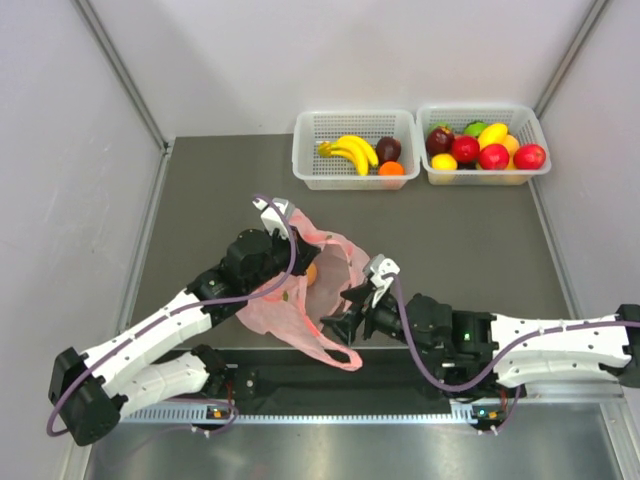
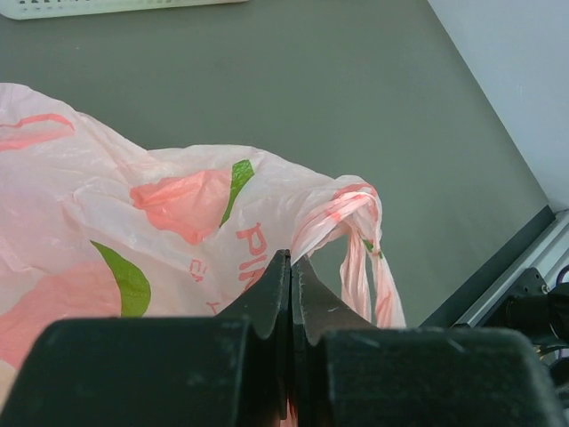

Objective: Untie the knot of the plastic bag and take out the fruit

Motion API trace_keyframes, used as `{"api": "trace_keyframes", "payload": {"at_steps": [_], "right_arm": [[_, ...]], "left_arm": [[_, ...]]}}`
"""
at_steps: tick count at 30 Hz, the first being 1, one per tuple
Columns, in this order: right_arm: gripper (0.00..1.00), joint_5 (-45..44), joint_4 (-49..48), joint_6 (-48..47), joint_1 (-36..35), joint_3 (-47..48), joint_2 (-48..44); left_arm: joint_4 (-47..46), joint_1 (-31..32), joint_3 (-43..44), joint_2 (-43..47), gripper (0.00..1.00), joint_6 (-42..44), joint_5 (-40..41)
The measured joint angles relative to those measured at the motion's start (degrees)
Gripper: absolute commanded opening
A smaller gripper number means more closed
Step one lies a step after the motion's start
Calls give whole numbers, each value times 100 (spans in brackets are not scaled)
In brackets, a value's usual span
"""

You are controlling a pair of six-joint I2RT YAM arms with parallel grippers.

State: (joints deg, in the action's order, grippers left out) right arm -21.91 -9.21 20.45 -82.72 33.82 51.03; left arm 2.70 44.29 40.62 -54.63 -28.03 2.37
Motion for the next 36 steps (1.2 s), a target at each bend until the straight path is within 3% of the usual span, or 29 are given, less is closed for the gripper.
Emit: {"api": "trace_keyframes", "payload": {"at_steps": [2, 5, 8, 13, 16, 18, 20, 23, 36], "right_arm": [[40, -142, 46, -15, 181, -17, -28], [18, -188, 50, -11, 415, -20, 131], [10, -177, -85, 20, 579, -20, 555], [8, -162, -415, 31, 885, 55, 1744], [21, -149, -780, -9, 911, 238, 2575], [46, -164, -1093, -55, 911, 365, 3051], [79, -247, -1445, -122, 914, 422, 3388], [99, -439, -1805, -214, 914, 424, 3661], [99, -1169, -3239, -673, 1001, 605, 4857]], "left_arm": [[2, -2, -2, 0, 0, -26, 0], [0, -2, -2, -2, 0, -66, -2], [-7, 0, -2, -39, 0, -92, -24], [-9, 0, -2, -127, 0, -149, -63], [-11, -2, -2, -157, 0, -168, -59], [-11, 0, -2, -181, 0, -166, -31], [-7, 0, -22, -190, 0, -162, 28], [98, 0, -72, -179, 0, -140, 243], [208, -2, -872, 437, 0, -245, 750]]}}
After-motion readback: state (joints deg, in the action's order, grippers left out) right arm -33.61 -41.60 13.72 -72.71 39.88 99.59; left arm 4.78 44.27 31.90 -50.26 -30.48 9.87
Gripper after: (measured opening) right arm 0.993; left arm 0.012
